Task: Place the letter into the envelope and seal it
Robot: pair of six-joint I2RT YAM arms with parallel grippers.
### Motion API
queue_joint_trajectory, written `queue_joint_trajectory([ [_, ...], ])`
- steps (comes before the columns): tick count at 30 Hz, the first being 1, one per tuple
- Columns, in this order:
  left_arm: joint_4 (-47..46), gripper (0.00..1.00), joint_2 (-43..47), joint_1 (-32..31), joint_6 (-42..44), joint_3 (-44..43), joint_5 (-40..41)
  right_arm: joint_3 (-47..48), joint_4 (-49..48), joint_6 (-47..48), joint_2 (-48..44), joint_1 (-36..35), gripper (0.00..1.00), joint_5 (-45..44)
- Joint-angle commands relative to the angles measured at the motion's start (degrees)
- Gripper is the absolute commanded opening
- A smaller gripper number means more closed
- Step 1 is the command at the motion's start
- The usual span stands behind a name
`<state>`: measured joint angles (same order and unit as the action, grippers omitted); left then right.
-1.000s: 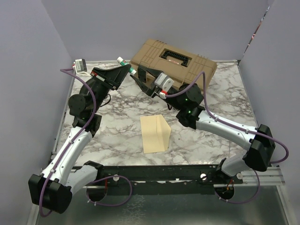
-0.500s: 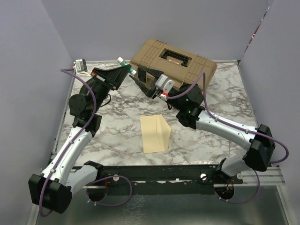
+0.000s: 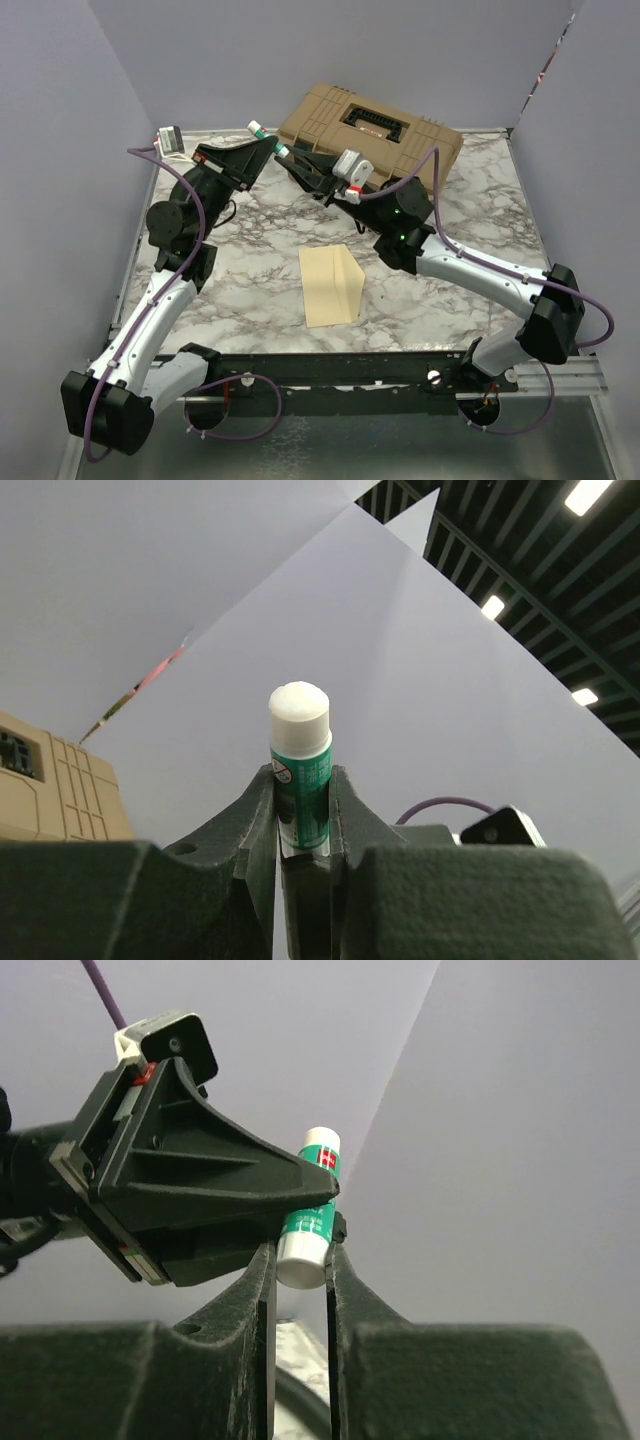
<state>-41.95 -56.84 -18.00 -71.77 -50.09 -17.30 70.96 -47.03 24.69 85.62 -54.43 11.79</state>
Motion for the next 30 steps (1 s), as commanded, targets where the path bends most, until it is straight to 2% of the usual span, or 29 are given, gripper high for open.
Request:
queue_joint_trajectory([
  [1,-1.7,0.0,1.3,0.1,6.5,1.0,1.1,6.3,4.2,-20.9,-2.3,-0.3,0.0,-5.6],
  [5,-6.9,0.0,1.9,0.1,12.9,1.5,0.5,8.4,11.0,-41.2,-5.3,0.0,0.0,-8.7],
  [10,-11.8,0.0,0.2,0.1,14.9,-0.1,-3.1,8.2,15.7,-62.4,-7.4,1.6,0.0,-9.8],
  [16,-15.2,0.0,-0.6,0.1,15.2,-1.1,-5.3,2.5,7.7,-87.0,-7.4,4.5,0.0,-4.7],
  [22,-16.1,0.0,-1.2,0.1,14.4,-2.2,-7.2,-2.3,-11.1,-107.3,-1.9,4.8,0.0,-0.2],
  [25,-16.8,0.0,-1.3,0.1,14.2,-2.0,-6.5,-3.5,-16.6,-109.3,-0.7,4.7,0.0,-1.3],
  [27,-16.8,0.0,-1.2,0.1,13.8,-1.8,-5.8,-4.1,-17.4,-105.7,-1.6,4.7,0.01,-2.2],
  [28,-16.8,0.0,-1.2,0.1,13.3,-1.8,-5.4,-4.2,-16.8,-102.8,-2.4,4.7,0.06,-2.4],
  [30,-16.7,0.0,-1.3,0.1,12.2,-1.7,-4.5,-4.2,-13.0,-93.9,-4.5,4.7,0.39,-1.8],
])
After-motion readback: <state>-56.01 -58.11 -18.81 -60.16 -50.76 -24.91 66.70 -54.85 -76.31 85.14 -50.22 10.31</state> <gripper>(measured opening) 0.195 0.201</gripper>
